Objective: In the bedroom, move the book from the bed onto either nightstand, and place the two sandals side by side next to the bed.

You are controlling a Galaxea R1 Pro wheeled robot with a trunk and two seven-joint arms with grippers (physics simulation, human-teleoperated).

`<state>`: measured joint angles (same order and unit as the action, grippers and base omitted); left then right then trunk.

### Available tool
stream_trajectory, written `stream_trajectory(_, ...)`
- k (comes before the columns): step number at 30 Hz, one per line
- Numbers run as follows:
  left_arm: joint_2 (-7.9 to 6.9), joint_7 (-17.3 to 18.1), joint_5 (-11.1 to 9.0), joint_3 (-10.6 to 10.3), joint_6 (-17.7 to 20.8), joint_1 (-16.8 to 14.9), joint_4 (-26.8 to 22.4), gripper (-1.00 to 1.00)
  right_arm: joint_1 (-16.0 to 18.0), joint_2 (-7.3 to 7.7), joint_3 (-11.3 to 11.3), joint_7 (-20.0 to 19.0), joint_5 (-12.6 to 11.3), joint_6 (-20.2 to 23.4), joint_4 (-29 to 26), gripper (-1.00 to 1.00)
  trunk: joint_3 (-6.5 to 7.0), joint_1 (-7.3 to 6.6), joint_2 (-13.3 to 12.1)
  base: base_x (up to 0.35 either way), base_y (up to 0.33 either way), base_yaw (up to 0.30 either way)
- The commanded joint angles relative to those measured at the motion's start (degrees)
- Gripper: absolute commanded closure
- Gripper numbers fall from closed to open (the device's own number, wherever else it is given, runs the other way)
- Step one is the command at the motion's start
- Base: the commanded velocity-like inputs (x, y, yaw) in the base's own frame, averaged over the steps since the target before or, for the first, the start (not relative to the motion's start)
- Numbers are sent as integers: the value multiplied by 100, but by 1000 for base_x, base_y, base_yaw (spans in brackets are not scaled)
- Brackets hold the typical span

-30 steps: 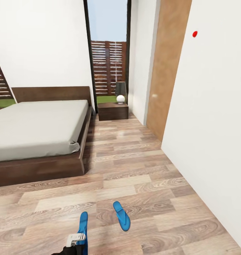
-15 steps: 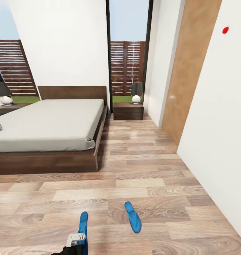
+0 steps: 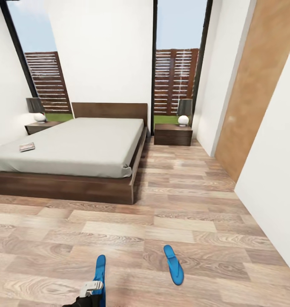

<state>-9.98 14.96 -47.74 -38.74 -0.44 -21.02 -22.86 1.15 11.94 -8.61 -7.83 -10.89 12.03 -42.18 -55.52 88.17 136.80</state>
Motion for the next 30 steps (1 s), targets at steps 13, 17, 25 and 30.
stream_trajectory(13,-4,15,-43,-38,-8,-7,1,100,-1,-3,-18,-26,-42,36,-10,-100,-5,-1,2,0,0,289)
stream_trajectory(17,-4,15,-43,-38,-7,-7,1,100,-1,0,-18,-26,-37,36,-10,-100,-5,-1,2,0,0,289)
stream_trajectory(25,-4,15,-43,-38,-8,-7,1,100,-1,1,-18,-26,-42,36,-11,-100,-5,-1,2,0,0,289)
stream_trajectory(30,-4,15,-43,-38,-8,-7,1,100,-1,1,-18,-26,-46,38,-17,-100,-5,-1,2,0,0,289)
